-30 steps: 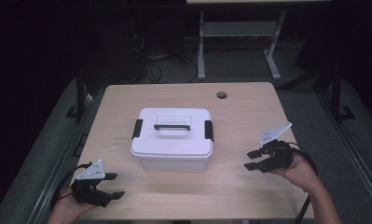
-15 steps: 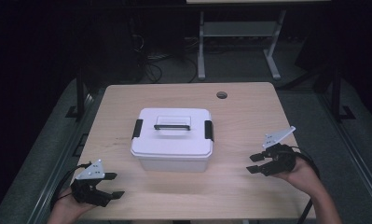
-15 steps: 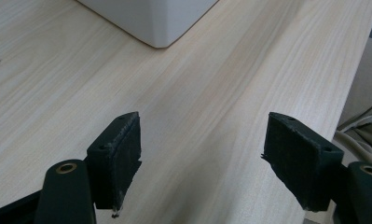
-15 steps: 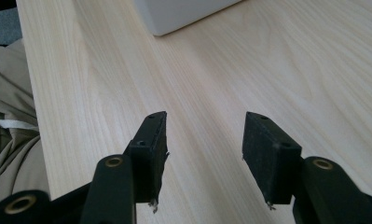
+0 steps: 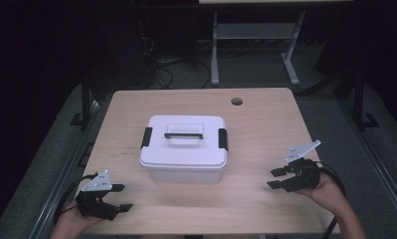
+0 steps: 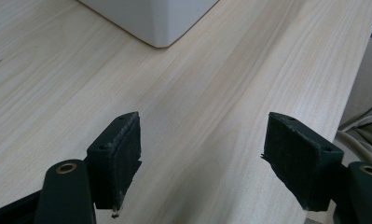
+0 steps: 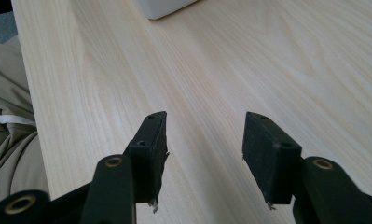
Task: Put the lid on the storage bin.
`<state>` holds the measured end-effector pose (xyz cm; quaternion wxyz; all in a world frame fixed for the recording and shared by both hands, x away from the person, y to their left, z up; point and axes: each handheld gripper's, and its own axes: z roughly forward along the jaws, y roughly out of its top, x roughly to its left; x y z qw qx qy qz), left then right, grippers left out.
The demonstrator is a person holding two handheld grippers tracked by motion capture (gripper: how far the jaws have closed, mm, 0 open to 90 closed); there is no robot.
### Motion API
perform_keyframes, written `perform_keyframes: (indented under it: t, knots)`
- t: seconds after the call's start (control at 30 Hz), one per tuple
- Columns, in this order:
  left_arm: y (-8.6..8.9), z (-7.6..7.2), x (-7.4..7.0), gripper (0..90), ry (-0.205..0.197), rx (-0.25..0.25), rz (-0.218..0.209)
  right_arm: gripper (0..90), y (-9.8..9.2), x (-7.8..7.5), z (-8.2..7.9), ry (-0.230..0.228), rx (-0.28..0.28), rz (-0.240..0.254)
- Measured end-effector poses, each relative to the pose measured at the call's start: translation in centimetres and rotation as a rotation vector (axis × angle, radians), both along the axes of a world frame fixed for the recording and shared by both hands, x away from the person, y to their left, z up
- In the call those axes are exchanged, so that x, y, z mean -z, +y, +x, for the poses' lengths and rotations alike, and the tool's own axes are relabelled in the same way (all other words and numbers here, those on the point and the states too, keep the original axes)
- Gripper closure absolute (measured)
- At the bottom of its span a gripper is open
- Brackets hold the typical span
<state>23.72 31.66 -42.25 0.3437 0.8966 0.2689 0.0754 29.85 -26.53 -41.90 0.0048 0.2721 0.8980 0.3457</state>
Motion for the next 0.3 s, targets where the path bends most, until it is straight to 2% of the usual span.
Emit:
perform_keyframes:
  t: [0.3]
  knots:
    - [-0.01,0.04,-0.01,26.5,-0.002,0.000,0.001,48.3,-0.13,0.35,-0.25,0.001,-0.002,0.007]
